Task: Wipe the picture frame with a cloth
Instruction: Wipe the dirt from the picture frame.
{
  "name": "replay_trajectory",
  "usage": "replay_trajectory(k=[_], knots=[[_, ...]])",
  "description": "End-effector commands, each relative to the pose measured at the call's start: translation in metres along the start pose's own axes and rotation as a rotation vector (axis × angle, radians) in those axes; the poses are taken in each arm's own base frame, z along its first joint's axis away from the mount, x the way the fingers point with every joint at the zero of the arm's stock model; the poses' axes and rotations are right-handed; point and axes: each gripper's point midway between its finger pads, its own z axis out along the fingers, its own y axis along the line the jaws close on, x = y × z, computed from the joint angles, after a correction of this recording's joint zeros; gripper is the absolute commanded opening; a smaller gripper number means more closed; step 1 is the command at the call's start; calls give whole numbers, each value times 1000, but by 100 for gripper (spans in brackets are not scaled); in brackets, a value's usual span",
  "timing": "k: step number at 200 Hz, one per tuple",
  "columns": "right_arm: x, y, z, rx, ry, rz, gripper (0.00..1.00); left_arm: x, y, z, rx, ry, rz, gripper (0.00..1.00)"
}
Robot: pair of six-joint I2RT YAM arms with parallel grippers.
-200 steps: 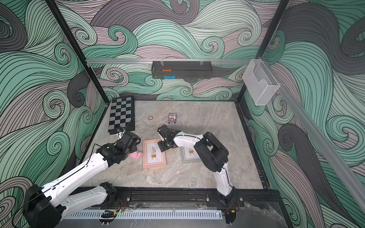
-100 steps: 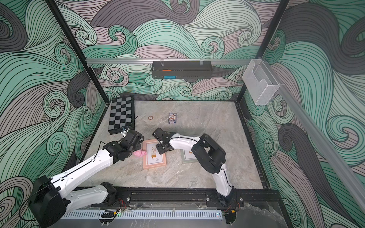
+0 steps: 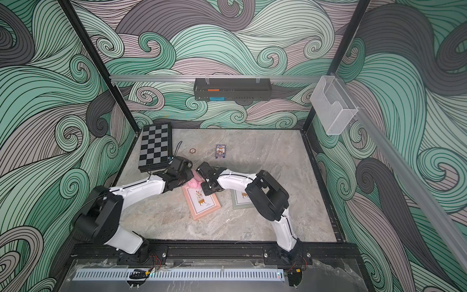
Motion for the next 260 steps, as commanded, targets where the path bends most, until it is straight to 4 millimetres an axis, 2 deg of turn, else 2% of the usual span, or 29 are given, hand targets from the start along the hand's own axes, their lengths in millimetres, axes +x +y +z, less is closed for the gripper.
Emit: replay_trajectory(k=[1,14,27,39,54,69,105,117,131,152,177,181,201,218,250,260], knots=[[45,-41,25,135,162,19,31,-5,-54,16,215,30,-74,0],[43,-41,27,129,165,21,31,-1,-61,26,243,47,-82,0],[44,-41,29,126,170,26,31,6,-59,35,236,70,-82,0],[44,-42,31,125,175,33,31,13,-50,38,204,88,-79,0],[45,-45,32,126,180,44,30,20,-27,35,127,87,-82,0],[45,-48,33,129,181,53,30,23,5,22,17,69,-66,0],[44,-57,30,137,178,70,29,20,82,-31,-263,-12,10,0],[43,-60,29,140,177,78,29,22,99,-42,-315,-13,27,0],[42,-63,28,144,175,86,28,21,104,-55,-325,-25,28,0],[38,-64,27,139,167,93,28,23,102,-51,-302,-24,23,0],[36,-62,28,132,172,93,28,15,69,-35,-161,-40,-6,0],[36,-62,29,133,176,94,28,18,67,-27,-160,-32,-2,0],[34,-60,32,129,182,94,28,12,44,-10,-81,-29,-12,0],[33,-59,35,126,185,96,28,11,32,2,-11,-26,-39,0],[34,-58,40,124,194,100,28,6,22,5,43,-48,-64,0],[34,-58,42,125,197,100,28,10,23,2,37,-22,-62,0]])
